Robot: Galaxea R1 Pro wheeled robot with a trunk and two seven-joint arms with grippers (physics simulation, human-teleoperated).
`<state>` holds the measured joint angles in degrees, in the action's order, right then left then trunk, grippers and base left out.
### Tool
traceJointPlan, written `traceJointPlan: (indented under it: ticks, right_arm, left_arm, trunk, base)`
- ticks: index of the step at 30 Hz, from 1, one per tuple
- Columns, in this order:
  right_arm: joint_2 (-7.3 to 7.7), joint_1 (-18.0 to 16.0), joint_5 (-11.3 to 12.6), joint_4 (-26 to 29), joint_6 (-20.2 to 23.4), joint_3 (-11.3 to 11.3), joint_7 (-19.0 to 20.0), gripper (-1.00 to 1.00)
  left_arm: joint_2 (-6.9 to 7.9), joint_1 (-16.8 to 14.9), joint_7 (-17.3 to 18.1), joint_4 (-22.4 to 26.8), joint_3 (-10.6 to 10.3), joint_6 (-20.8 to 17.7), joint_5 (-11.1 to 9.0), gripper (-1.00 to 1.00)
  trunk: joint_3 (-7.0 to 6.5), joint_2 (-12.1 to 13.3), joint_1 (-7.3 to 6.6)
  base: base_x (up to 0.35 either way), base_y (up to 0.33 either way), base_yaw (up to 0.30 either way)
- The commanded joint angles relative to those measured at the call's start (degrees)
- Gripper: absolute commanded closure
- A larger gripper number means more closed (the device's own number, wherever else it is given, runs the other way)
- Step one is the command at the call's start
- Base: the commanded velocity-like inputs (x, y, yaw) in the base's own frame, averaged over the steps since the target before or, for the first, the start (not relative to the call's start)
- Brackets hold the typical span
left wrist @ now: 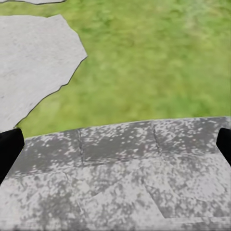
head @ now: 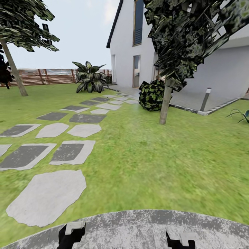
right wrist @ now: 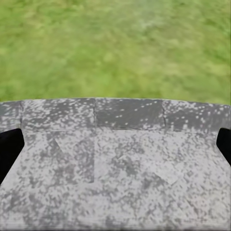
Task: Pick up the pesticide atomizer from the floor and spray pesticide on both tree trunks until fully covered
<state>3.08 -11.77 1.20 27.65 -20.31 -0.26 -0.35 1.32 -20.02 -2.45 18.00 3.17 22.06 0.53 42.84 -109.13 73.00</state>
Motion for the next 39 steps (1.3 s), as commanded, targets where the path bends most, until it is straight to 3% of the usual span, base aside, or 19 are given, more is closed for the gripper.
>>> traceJointPlan:
  ticks: [1,30,39]
  right_arm:
    - [0.00,0.00,0.00,-0.01,0.00,0.00,0.00,-1.00]
    - [0.00,0.00,-0.01,-0.08,0.00,0.00,0.00,-1.00]
    - [0.00,0.00,-0.04,-0.14,0.00,0.00,0.00,-1.00]
  left_arm:
    - [0.00,-0.01,0.00,0.00,0.00,0.00,0.00,-1.00]
    - [-0.04,-0.28,-0.01,0.02,0.15,0.21,-0.07,-1.00]
    - [-0.15,-0.28,-0.01,0.02,0.24,0.41,0.09,-1.00]
  trunk:
    - [0.28,-0.42,0.23]
    - [8.13,-12.05,6.60]
    - [8.96,-12.05,6.60]
  base:
    - [0.000,0.000,0.021]
    - [0.000,0.000,0.001]
    - [0.000,0.000,0.000]
